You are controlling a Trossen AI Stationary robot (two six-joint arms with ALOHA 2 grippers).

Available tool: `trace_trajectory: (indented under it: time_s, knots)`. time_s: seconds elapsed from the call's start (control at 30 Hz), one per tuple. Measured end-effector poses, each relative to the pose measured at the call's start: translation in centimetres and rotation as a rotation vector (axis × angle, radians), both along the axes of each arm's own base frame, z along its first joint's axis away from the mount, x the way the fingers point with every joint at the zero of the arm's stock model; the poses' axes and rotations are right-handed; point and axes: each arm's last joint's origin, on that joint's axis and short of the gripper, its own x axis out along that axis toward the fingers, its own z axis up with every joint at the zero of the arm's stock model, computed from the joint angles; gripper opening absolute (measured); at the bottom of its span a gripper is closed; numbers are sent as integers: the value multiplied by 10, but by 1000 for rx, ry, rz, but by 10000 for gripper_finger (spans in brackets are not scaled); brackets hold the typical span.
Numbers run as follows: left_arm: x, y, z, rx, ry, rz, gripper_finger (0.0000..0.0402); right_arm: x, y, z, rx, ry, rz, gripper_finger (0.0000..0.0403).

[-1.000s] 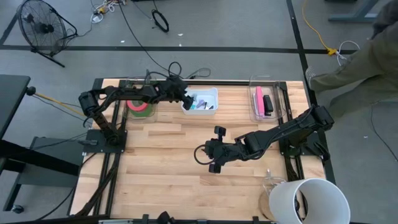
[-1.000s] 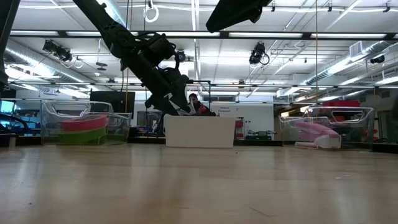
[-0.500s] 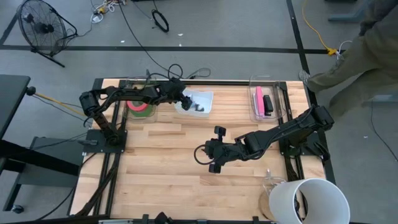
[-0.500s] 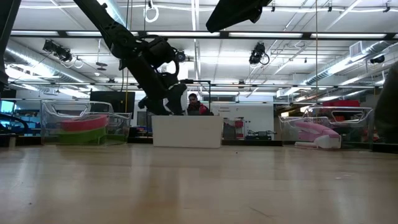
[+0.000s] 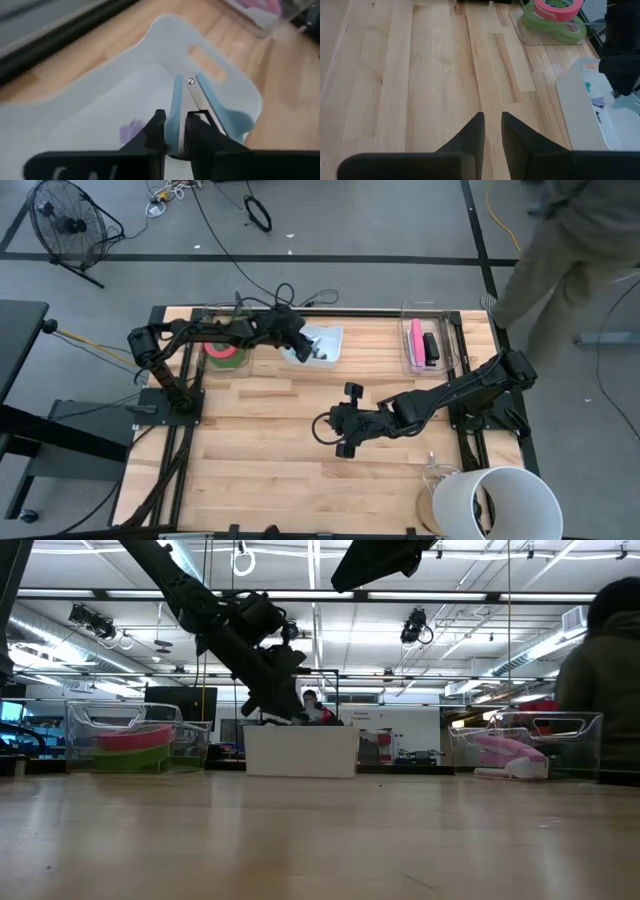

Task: Pick and place Stapler, Stapler remover, tape
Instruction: Put the blue staple remover into the white bin, then return to Home Position

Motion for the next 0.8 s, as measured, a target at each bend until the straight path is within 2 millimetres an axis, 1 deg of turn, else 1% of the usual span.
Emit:
trace_trajectory:
  time_s: [0.07, 0.27, 0.33, 0.4, 0.47, 0.57, 0.63, 0.8]
  knots:
    - [1, 1, 2, 48, -6, 1, 83, 0, 0, 0, 1, 0, -1, 64]
    - [0, 6, 4, 148, 29, 103, 222, 0, 0, 0, 4, -2, -3, 64]
    - [-1, 7, 3, 165, 43, 144, 259, 0, 0, 0, 4, -2, -3, 64]
    - [-1, 7, 3, 170, 45, 148, 286, 0, 0, 0, 4, -1, -3, 64]
    - [-1, 7, 3, 171, 46, 149, 302, 0, 0, 0, 4, -2, -4, 64]
    - [0, 7, 4, 169, 36, 143, 309, 0, 0, 0, 5, -2, -4, 64]
    - [0, 7, 4, 170, 36, 142, 307, 1, 0, -2, 6, -12, -2, 64]
    - [-6, 9, 1, 154, 87, 143, 291, -1, -2, -19, 1, -12, -2, 64]
